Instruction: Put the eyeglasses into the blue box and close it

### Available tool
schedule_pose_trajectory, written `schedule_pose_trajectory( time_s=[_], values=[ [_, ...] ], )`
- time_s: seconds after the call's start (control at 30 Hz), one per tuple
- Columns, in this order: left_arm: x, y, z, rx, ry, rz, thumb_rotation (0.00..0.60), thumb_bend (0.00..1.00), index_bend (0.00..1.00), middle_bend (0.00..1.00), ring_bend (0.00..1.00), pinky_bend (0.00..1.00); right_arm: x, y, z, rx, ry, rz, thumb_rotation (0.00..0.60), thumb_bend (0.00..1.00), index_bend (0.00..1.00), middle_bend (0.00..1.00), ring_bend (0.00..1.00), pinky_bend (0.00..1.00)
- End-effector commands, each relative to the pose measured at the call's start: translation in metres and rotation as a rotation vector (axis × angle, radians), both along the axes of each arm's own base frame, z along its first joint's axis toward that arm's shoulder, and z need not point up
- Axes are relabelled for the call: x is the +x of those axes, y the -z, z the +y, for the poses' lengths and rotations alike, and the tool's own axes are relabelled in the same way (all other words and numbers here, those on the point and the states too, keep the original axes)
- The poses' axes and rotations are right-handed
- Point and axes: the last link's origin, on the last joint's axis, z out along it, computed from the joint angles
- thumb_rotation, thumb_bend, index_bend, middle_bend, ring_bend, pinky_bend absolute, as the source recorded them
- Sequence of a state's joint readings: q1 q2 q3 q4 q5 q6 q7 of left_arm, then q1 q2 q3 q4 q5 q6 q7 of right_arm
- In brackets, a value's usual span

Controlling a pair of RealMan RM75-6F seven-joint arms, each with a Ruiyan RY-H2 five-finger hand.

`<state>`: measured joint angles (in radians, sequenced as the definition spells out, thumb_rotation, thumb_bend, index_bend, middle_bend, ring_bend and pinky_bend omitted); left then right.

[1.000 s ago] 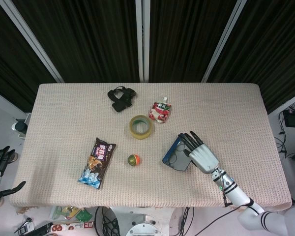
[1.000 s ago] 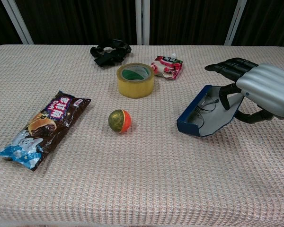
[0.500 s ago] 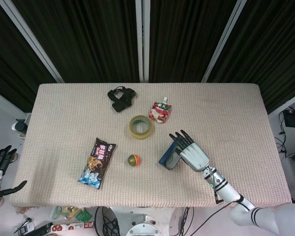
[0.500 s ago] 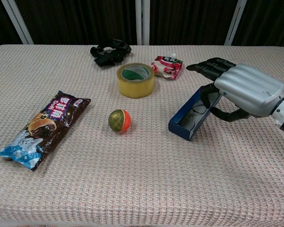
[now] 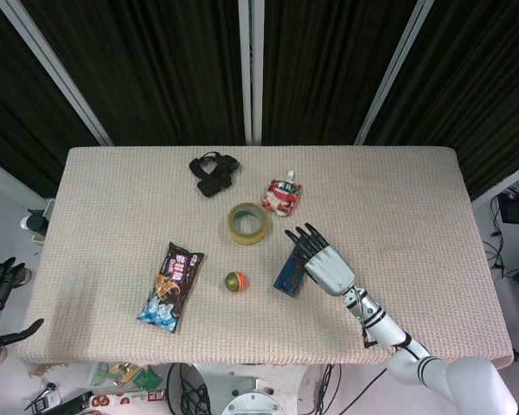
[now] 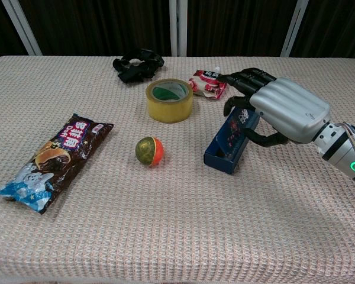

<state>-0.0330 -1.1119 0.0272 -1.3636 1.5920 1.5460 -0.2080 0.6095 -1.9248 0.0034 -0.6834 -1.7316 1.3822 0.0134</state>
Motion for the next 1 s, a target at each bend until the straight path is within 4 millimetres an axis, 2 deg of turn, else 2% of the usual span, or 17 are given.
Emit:
schedule_pose_trajectory(
  time_s=[0.03,0.27,0.43,0.57,0.67,0.8,0.9,1.0],
  values=[
    [0.000,0.000,0.000,0.000,0.000,0.000,0.456,0.15,0.03,0.02,0.06,0.19,0.007,0.001,0.000,-0.009,-0.021,-0.060,0.600,0.24,0.00,0.00,0.00,0.00],
    [0.000,0.000,0.000,-0.002,0.000,0.000,0.455,0.15,0.03,0.02,0.06,0.19,0.008,-0.005,-0.001,-0.036,-0.046,-0.113,0.600,0.22,0.00,0.00,0.00,0.00],
    [0.002,0.000,0.000,0.003,0.007,0.002,0.457,0.15,0.03,0.02,0.06,0.19,0.003,-0.031,-0.002,-0.107,-0.073,-0.176,0.600,0.22,0.00,0.00,0.00,0.00],
    [0.005,-0.001,0.000,0.009,0.018,0.004,0.456,0.15,0.03,0.02,0.06,0.19,-0.020,-0.069,0.003,-0.178,-0.039,-0.193,0.600,0.22,0.00,0.00,0.00,0.00],
    [0.009,-0.001,0.000,0.014,0.031,0.006,0.456,0.15,0.03,0.02,0.06,0.19,-0.050,-0.106,0.020,-0.211,0.060,-0.149,0.600,0.22,0.00,0.00,0.00,0.00],
    [0.016,-0.001,0.001,0.024,0.057,0.007,0.454,0.15,0.03,0.02,0.06,0.19,-0.084,-0.164,0.057,-0.264,0.274,-0.071,0.600,0.21,0.00,0.00,0.00,0.00],
    [0.021,-0.002,0.001,0.034,0.077,0.009,0.454,0.15,0.03,0.02,0.06,0.19,-0.099,-0.198,0.083,-0.300,0.427,-0.040,0.600,0.21,0.00,0.00,0.00,0.00],
    [0.025,-0.003,0.001,0.037,0.088,0.015,0.452,0.15,0.03,0.02,0.06,0.19,-0.108,-0.220,0.102,-0.324,0.525,-0.036,0.600,0.21,0.00,0.00,0.00,0.00]
  ],
)
